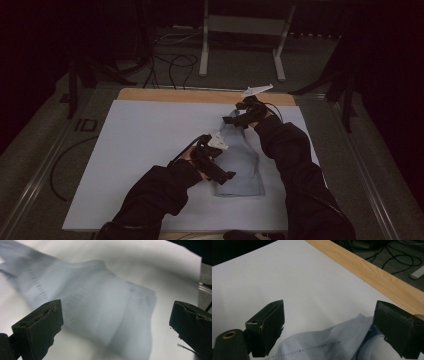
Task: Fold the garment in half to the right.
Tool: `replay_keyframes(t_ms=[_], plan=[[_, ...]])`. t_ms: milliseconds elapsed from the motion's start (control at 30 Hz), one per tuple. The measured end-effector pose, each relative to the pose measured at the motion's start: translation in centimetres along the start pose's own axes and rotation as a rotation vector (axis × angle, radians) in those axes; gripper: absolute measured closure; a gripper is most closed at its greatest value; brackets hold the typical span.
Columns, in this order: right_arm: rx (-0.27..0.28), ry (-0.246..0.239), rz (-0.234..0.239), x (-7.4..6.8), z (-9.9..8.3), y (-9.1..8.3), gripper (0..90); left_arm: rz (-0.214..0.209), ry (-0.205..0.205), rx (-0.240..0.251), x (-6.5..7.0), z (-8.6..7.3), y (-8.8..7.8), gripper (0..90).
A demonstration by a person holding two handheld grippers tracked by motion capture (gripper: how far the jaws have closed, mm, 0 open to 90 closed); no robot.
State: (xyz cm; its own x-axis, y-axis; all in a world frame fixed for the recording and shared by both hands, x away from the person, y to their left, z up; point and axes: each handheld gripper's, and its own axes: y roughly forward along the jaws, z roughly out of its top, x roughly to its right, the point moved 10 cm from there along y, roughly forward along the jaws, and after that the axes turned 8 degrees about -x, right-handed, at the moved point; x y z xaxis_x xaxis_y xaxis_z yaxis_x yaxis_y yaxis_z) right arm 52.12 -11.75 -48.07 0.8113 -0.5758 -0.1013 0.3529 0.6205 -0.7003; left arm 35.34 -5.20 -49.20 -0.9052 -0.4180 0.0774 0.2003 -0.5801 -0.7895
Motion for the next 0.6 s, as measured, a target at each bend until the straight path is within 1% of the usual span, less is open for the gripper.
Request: replay_keyframes(t_ms=[67, 100, 133, 200, 233, 267, 300, 333, 367, 433, 533, 600], plan=[[-0.001, -0.001, 0.000, -0.3, -0.1, -0.2, 10.2, 0.004, -0.010, -0.013, -0.5, -0.6, -0.5, 0.0], [0.003, 0.001, 0.000, -0.4, -0.2, -0.3, 10.2, 0.001, -0.009, -0.017, -0.7, -0.8, -0.8, 0.0], [0.007, 0.002, 0.004, -0.6, -0.2, -0.5, 10.2, 0.005, -0.018, -0.016, -0.9, -1.1, -1.0, 0.0], [0.012, 0.009, 0.005, -1.0, -0.5, -0.8, 10.2, 0.020, -0.017, -0.015, -1.4, -1.5, -1.4, 0.1], [0.017, 0.003, 0.005, -1.2, -0.6, -1.0, 10.2, 0.023, -0.019, -0.016, -1.6, -1.7, -1.6, 0.1], [0.014, 0.003, 0.009, -1.4, -0.8, -1.2, 10.2, 0.026, -0.016, -0.011, -1.8, -1.9, -1.8, 0.1], [0.008, 0.003, 0.003, -1.5, -1.0, -1.4, 10.2, 0.033, -0.019, -0.008, -2.0, -2.1, -2.0, 0.1], [0.018, 0.005, 0.005, -1.7, -1.1, -1.6, 10.2, 0.029, -0.020, -0.006, -2.1, -2.3, -2.2, 0.0], [0.021, 0.004, 0.008, -1.9, -1.3, -1.8, 10.2, 0.029, -0.010, -0.006, -2.2, -2.5, -2.4, 0.1], [0.021, -0.008, 0.002, -2.3, -1.7, -2.3, 10.2, 0.038, -0.006, -0.001, -2.5, -3.0, -2.8, 0.1], [0.035, -0.007, 0.007, -3.0, -2.3, -3.0, 10.2, 0.053, -0.010, -0.001, -3.0, -3.9, -3.3, 0.0], [0.037, -0.010, 0.013, -3.5, -2.9, -3.4, 10.2, 0.056, -0.016, -0.003, -3.2, -4.4, -3.5, 0.0]])
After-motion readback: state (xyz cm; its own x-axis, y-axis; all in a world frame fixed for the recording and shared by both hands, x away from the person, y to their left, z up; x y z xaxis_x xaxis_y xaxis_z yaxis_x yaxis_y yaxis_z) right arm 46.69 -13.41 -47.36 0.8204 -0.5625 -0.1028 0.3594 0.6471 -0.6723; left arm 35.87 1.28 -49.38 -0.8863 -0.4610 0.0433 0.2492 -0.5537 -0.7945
